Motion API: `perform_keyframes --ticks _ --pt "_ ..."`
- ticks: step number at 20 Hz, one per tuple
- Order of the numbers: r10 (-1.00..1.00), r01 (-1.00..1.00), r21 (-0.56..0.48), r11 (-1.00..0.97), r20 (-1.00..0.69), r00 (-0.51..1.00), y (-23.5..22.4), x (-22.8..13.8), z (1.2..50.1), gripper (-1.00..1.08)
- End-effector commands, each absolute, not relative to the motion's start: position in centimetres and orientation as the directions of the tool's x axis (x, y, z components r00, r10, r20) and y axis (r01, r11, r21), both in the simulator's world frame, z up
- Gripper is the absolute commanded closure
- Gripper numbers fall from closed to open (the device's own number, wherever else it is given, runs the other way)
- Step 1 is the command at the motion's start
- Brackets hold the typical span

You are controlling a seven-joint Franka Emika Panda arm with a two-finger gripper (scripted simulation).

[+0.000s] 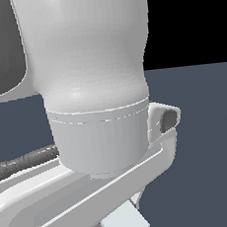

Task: Insert the peg into the horizontal hole in a box.

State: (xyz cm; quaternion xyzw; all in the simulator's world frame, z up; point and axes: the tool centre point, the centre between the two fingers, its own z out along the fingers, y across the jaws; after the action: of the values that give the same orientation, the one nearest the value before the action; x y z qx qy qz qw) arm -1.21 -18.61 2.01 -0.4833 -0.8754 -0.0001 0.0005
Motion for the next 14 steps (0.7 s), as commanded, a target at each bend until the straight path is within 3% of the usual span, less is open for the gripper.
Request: perform_keyframes --ticks 1,14 --pt "0.846 0.846 0.000 0.533 0.000 -0.533 -18.7 -1.2 2.0 1.08" --pt "0.861 0.861 0.000 0.509 0.001 -0.509 -17.6 -1.8 2.3 1.08"
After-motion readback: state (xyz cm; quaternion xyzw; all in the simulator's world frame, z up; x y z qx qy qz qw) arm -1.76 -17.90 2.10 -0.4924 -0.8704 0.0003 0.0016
